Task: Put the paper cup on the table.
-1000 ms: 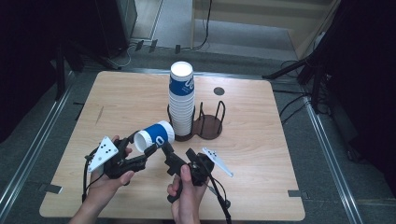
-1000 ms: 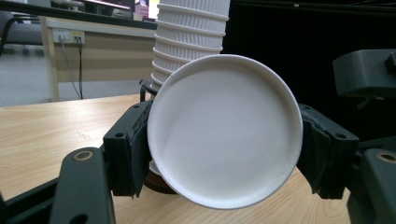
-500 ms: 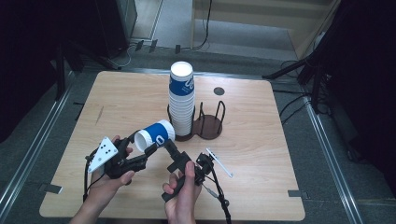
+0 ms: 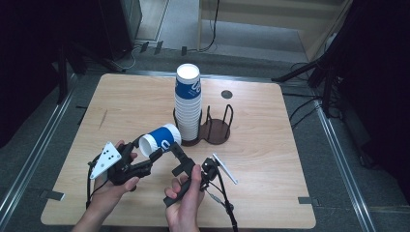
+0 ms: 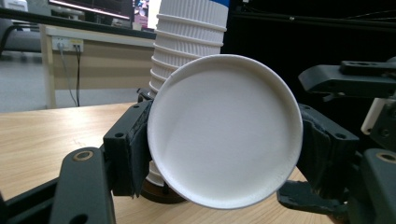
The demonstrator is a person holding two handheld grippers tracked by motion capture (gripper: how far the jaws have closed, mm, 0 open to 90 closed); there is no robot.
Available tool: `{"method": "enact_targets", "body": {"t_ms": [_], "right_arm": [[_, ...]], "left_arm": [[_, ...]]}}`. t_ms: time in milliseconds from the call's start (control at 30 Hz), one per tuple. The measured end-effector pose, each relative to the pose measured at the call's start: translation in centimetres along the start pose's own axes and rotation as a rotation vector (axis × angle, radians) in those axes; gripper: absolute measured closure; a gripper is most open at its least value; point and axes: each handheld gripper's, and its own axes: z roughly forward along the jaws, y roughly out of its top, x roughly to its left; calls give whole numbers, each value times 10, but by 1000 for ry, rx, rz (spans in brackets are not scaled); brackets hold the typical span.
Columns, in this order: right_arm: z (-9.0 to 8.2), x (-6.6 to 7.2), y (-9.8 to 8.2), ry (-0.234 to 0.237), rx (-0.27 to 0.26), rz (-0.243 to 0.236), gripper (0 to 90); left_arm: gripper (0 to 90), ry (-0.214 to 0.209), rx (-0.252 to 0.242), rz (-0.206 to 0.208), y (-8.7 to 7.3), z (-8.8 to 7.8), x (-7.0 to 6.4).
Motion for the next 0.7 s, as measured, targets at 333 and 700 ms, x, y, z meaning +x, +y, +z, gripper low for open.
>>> {"method": "enact_targets", "body": {"t_ms": [333, 700], "right_arm": [[5, -1, 0, 35, 11, 135, 0], [15, -6, 2, 66, 44, 261, 0]], "left_arm": [[288, -17, 1, 9, -3, 2, -4], [288, -37, 9, 18, -6, 4, -11]]}}
